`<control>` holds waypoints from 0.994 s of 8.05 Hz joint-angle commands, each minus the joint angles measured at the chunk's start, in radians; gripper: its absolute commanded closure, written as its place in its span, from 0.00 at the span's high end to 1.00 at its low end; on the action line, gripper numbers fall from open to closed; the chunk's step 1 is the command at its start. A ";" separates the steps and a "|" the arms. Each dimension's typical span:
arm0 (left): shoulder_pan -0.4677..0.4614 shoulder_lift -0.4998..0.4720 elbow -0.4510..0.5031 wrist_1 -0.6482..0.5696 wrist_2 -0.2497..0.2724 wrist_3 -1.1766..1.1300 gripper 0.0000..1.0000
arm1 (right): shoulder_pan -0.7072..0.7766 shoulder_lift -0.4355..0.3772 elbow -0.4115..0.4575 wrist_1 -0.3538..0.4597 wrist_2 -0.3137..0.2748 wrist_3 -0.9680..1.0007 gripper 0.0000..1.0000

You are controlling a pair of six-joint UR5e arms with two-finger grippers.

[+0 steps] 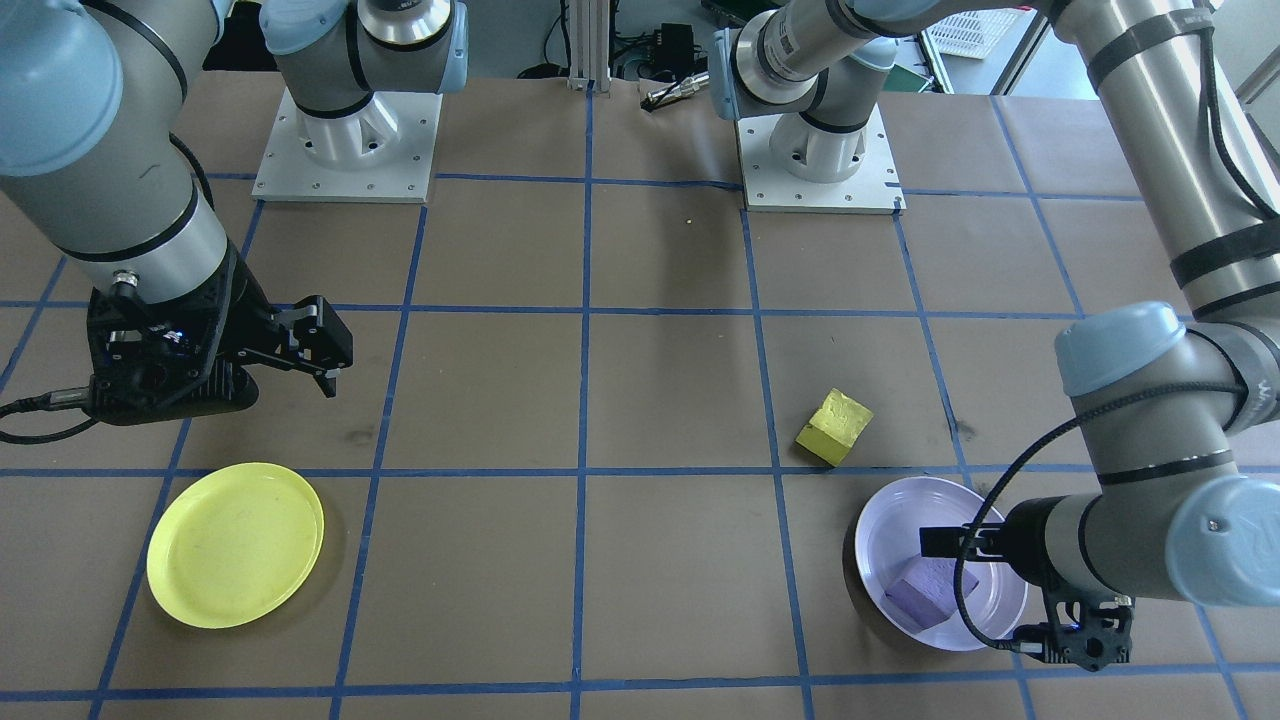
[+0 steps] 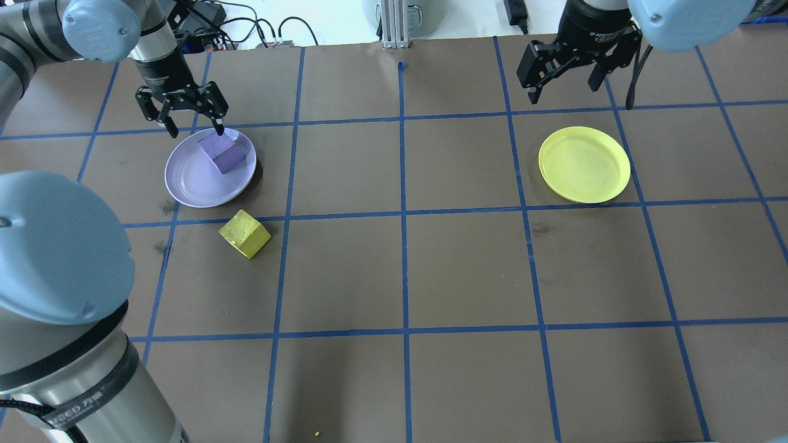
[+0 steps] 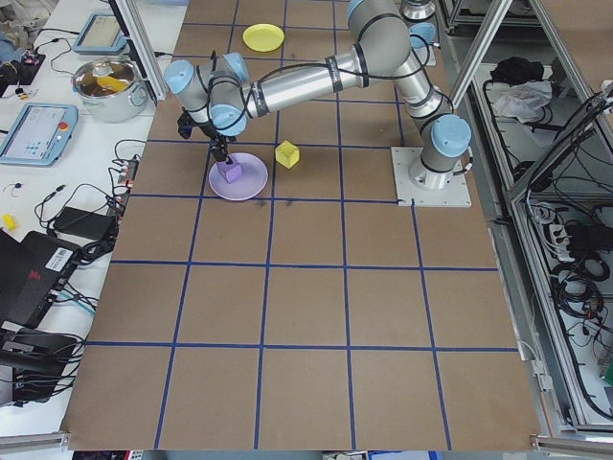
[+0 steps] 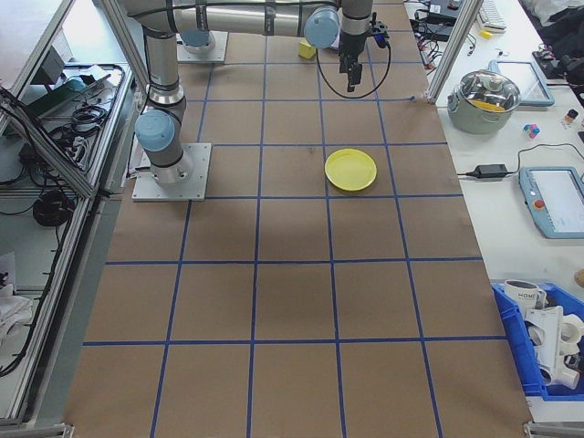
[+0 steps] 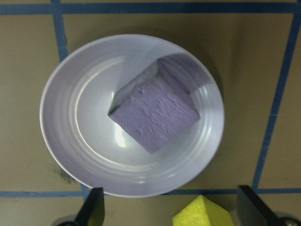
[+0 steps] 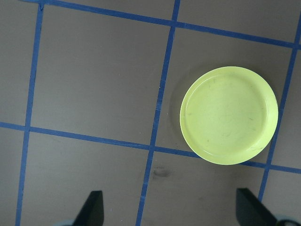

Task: Sort blocks by color into plates

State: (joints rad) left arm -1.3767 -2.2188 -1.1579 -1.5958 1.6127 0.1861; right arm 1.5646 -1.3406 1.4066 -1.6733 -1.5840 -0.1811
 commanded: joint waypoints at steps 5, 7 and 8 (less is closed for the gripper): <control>-0.071 0.312 -0.516 0.232 -0.005 -0.076 0.98 | -0.003 0.001 0.000 -0.002 -0.001 -0.004 1.00; -0.068 0.404 -0.670 0.379 -0.013 0.022 0.98 | -0.003 0.001 0.000 -0.002 -0.001 -0.004 1.00; -0.064 0.401 -0.680 0.393 -0.014 0.115 0.98 | -0.003 0.001 0.000 -0.002 -0.001 -0.003 1.00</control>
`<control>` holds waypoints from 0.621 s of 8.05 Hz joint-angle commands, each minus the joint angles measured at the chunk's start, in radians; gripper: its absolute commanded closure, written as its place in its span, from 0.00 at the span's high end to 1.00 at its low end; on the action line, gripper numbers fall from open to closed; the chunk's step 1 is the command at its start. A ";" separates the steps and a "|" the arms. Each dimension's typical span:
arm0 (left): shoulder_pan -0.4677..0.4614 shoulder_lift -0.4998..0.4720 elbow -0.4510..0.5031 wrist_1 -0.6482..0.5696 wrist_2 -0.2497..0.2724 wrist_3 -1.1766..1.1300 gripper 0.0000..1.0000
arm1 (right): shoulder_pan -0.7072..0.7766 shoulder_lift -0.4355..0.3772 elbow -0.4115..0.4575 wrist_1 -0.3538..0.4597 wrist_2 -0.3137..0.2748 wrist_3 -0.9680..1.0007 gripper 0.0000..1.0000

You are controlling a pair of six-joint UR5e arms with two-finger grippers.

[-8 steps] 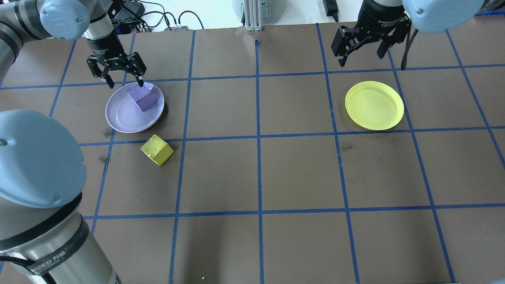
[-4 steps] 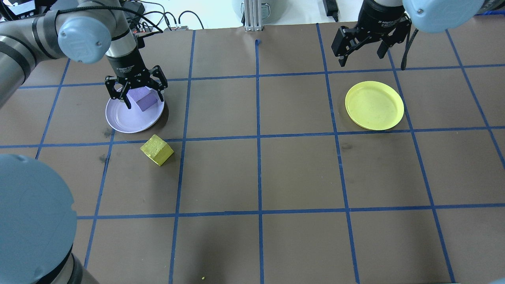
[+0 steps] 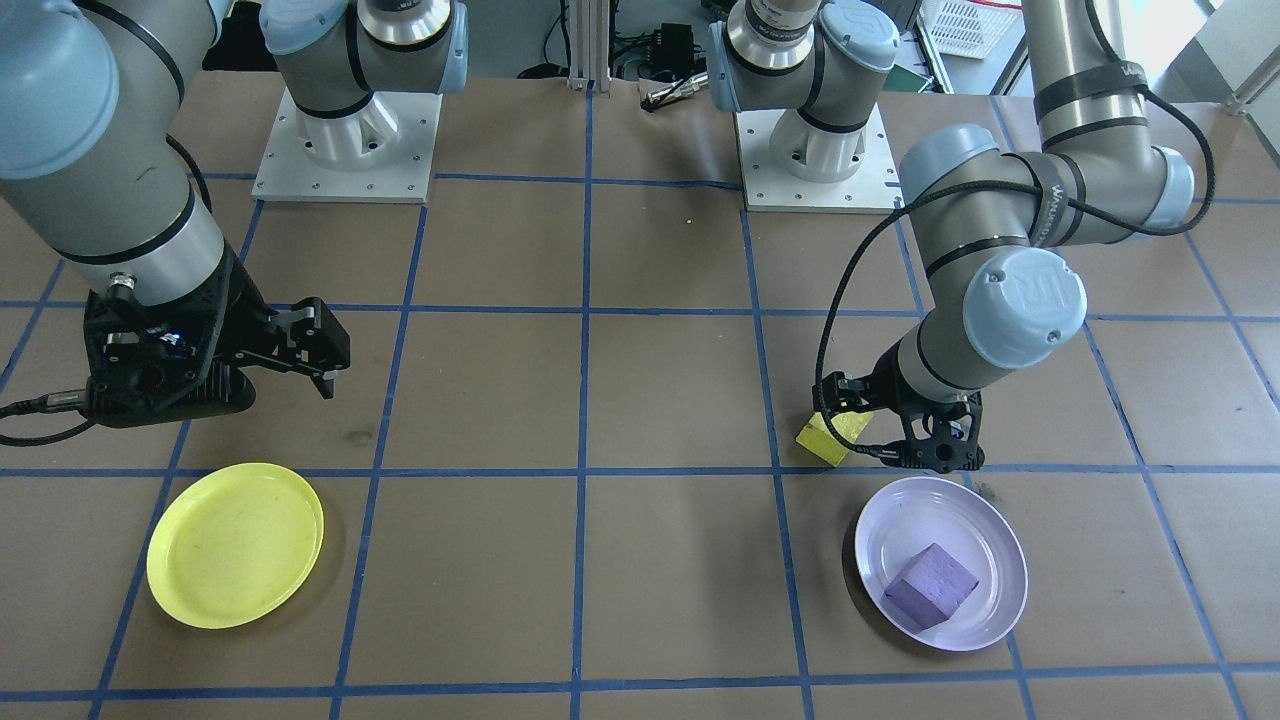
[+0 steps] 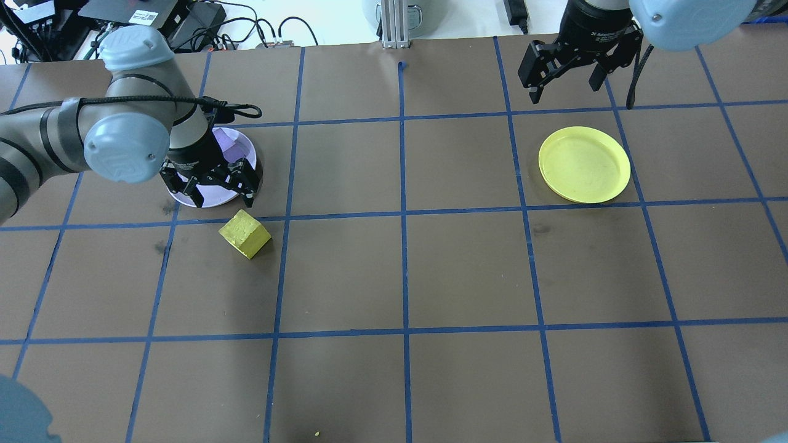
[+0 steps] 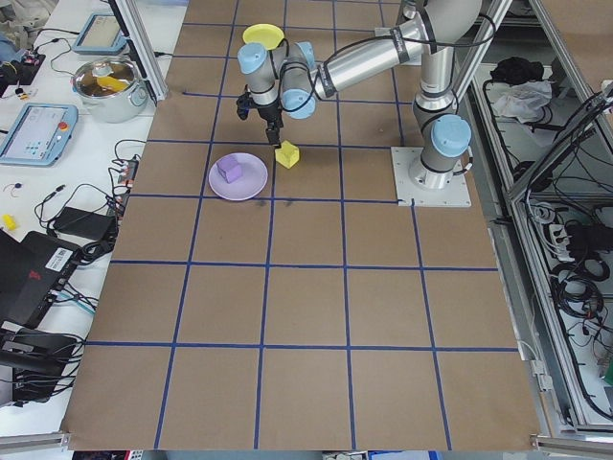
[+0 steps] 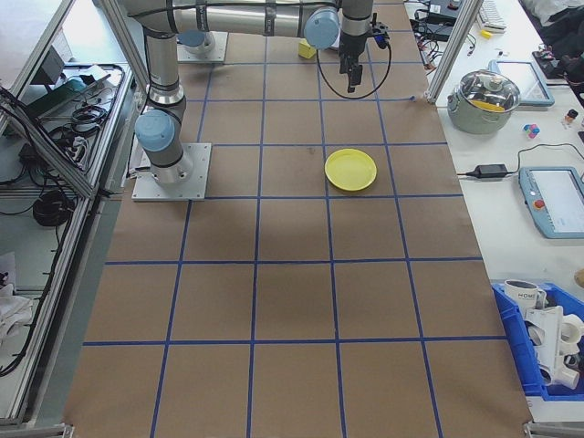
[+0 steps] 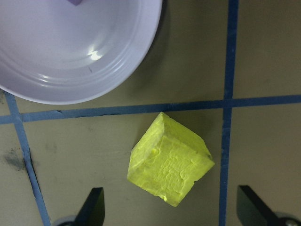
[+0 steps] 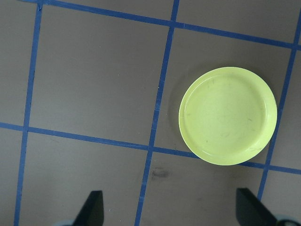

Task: Sort blocks by color into plates

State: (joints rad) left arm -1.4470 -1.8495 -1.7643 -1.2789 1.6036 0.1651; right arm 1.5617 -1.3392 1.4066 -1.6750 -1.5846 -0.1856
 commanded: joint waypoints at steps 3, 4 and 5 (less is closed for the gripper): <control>-0.003 0.023 -0.086 0.075 -0.007 0.390 0.97 | 0.000 0.000 0.000 0.000 0.000 0.000 1.00; -0.004 0.015 -0.104 0.075 -0.007 0.468 0.97 | 0.000 0.000 0.000 -0.002 0.000 0.001 1.00; -0.003 0.000 -0.154 0.146 -0.008 0.541 0.97 | 0.000 0.000 0.000 0.000 0.000 0.000 1.00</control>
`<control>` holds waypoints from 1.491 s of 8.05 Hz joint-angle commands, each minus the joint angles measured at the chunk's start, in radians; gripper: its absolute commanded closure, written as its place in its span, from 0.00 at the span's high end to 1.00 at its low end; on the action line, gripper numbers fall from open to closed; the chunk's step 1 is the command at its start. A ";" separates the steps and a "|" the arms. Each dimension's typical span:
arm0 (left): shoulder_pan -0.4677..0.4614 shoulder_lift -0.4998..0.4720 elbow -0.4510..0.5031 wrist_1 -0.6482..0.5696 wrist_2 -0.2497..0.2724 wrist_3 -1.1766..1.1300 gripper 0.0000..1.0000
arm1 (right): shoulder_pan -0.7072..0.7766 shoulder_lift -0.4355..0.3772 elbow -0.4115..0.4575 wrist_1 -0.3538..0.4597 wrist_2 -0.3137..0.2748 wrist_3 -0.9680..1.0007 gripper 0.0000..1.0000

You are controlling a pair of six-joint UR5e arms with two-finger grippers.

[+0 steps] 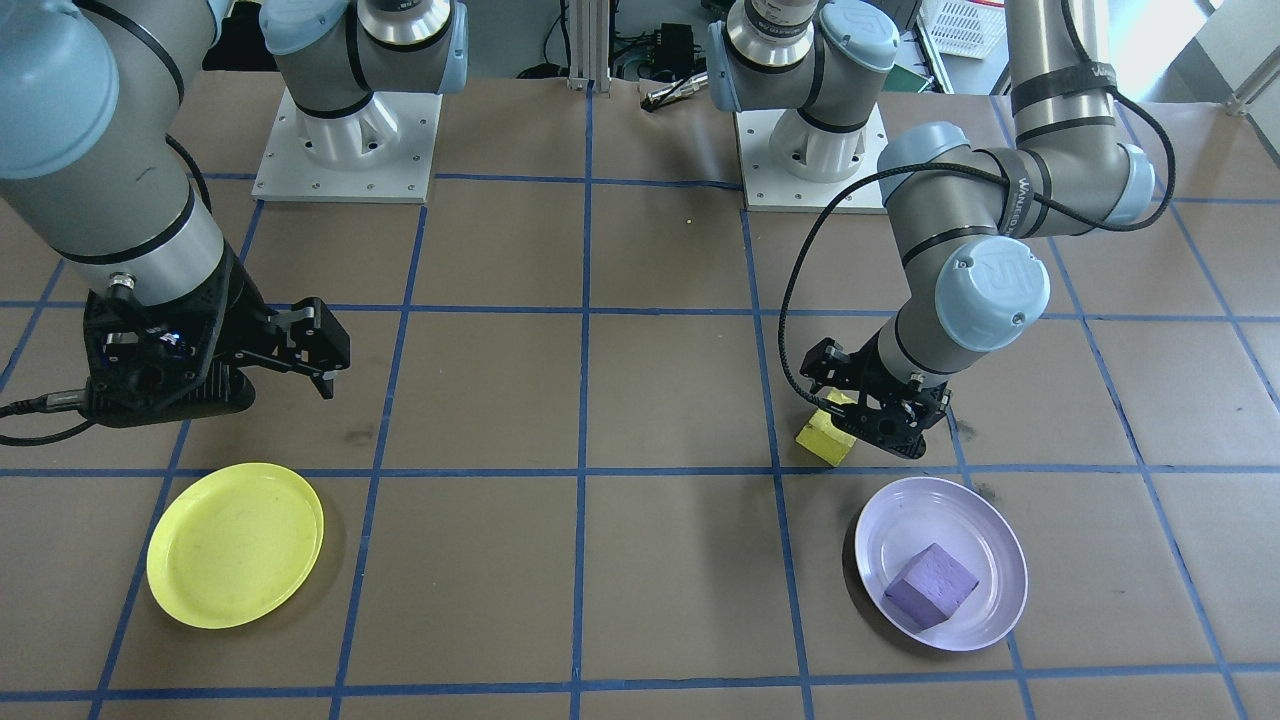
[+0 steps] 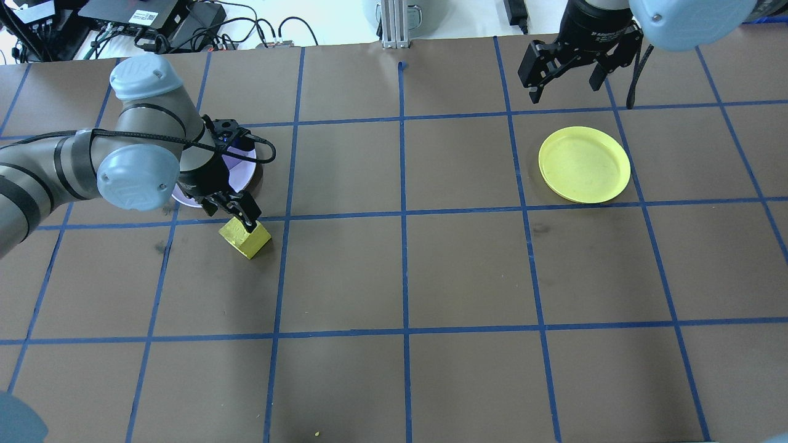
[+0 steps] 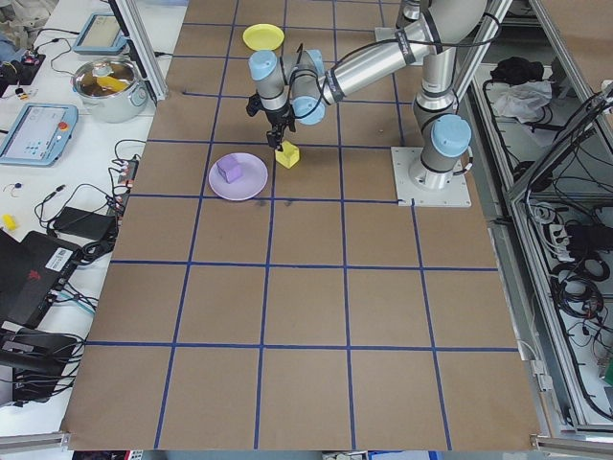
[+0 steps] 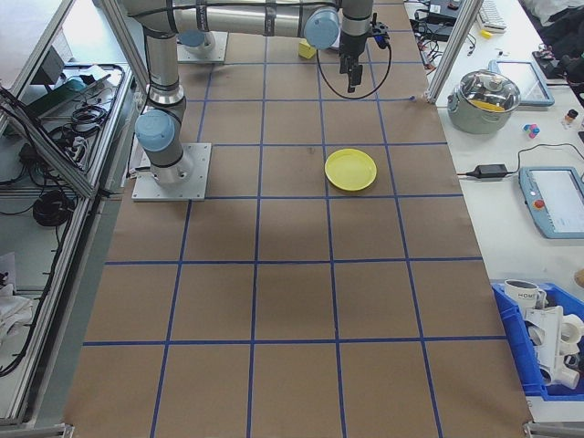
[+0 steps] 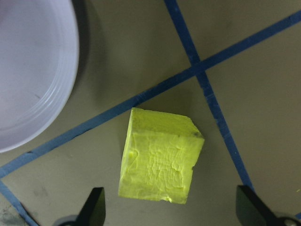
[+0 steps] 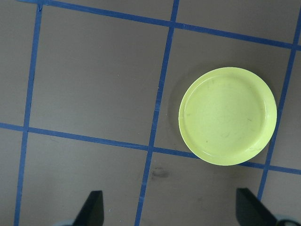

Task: Sort blocks by color into plates

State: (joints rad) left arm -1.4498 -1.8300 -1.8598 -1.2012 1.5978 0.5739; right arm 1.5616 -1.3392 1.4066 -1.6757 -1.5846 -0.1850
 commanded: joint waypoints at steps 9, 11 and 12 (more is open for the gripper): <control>0.011 -0.022 -0.110 0.080 -0.081 0.086 0.00 | 0.000 0.000 0.000 0.004 -0.002 0.006 1.00; -0.018 0.021 -0.049 -0.033 -0.104 -0.078 0.00 | 0.000 0.000 0.000 0.004 -0.002 0.007 1.00; -0.067 0.046 -0.029 -0.067 -0.154 -0.229 0.00 | 0.000 0.000 0.000 0.004 -0.002 0.007 1.00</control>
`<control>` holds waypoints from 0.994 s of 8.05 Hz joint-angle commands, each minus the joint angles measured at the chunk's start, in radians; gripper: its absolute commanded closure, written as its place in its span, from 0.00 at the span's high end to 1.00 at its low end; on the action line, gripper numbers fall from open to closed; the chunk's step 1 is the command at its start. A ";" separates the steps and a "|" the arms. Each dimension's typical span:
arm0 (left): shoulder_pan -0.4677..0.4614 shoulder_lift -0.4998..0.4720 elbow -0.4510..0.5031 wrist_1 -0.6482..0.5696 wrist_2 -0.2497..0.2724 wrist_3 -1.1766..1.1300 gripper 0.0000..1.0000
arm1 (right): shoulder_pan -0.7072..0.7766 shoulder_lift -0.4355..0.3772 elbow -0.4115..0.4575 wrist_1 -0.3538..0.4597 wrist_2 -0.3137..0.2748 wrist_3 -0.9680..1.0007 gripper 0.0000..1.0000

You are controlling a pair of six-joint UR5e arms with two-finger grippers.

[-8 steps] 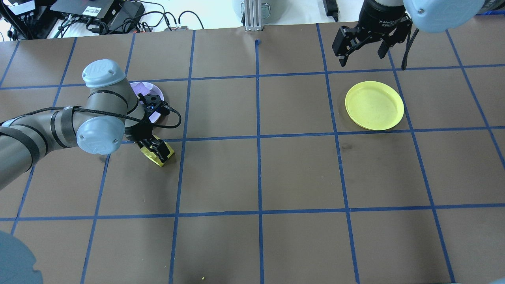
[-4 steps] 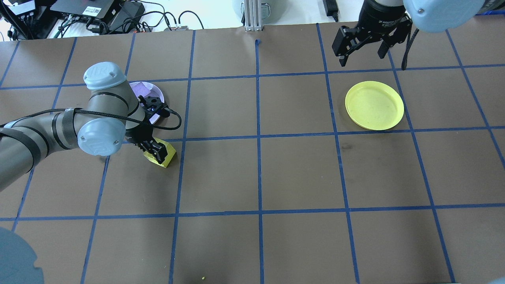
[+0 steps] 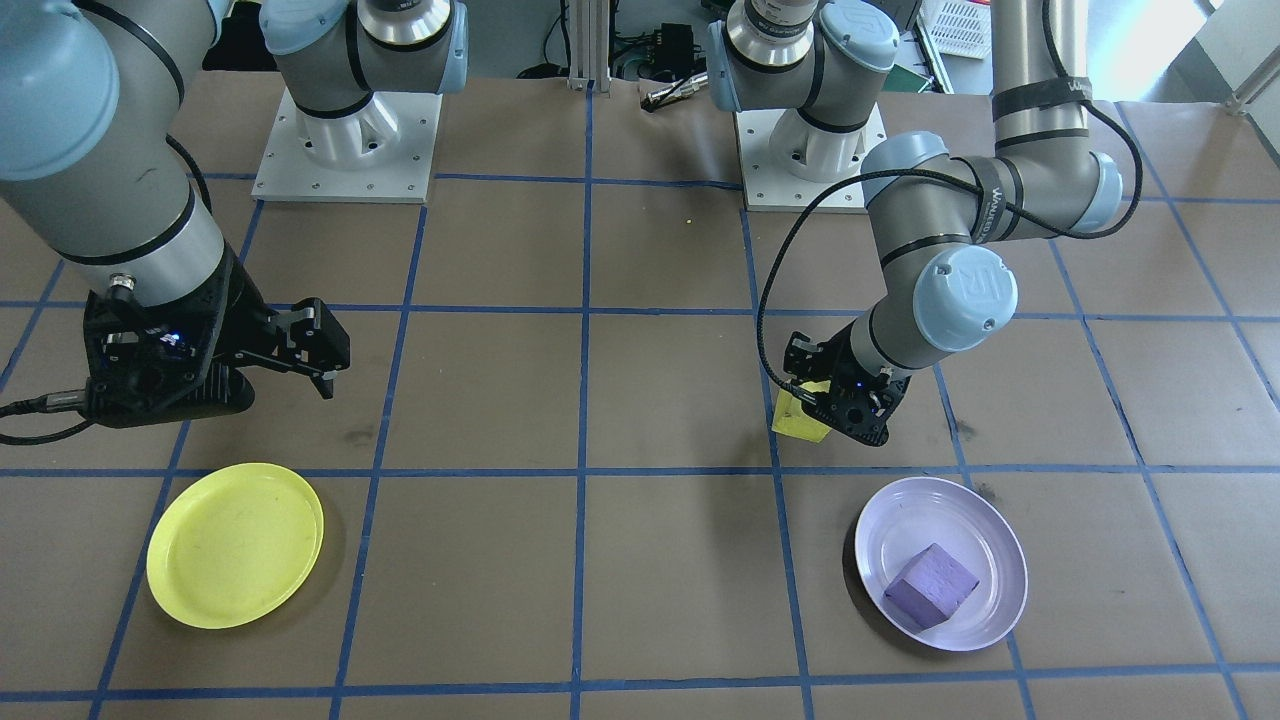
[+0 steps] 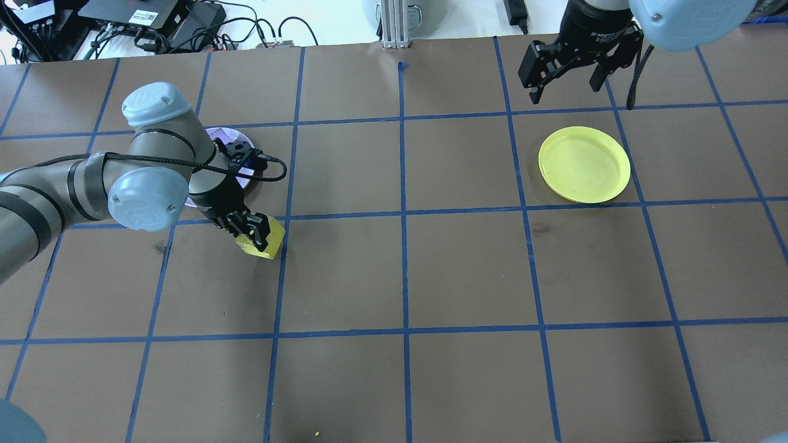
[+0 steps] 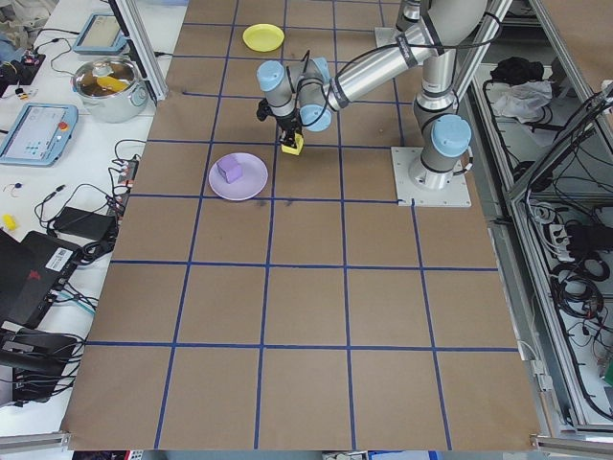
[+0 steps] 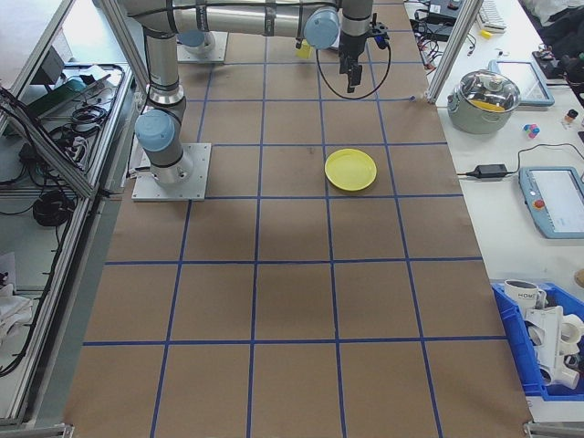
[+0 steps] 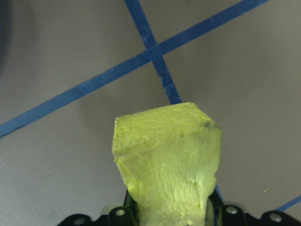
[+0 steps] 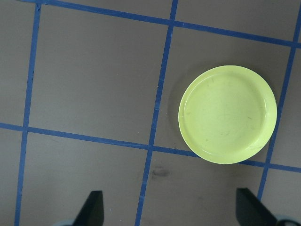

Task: Sort blocks by color into plates

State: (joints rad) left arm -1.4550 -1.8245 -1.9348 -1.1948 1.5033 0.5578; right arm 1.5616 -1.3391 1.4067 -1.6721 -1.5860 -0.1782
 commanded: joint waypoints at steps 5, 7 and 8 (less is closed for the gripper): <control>-0.413 -0.042 0.149 -0.031 -0.090 -0.843 0.00 | 0.000 0.000 0.000 -0.001 0.000 -0.004 1.00; -0.520 -0.120 0.201 0.044 -0.113 -1.011 0.00 | 0.000 0.000 0.000 0.000 -0.002 -0.007 1.00; -0.530 -0.136 0.230 0.044 -0.117 -1.018 0.00 | 0.000 0.000 0.000 0.000 -0.002 -0.009 1.00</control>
State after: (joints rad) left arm -1.9298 -1.9160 -1.7550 -1.1716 1.3970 -0.3810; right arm 1.5616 -1.3392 1.4067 -1.6724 -1.5873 -0.1850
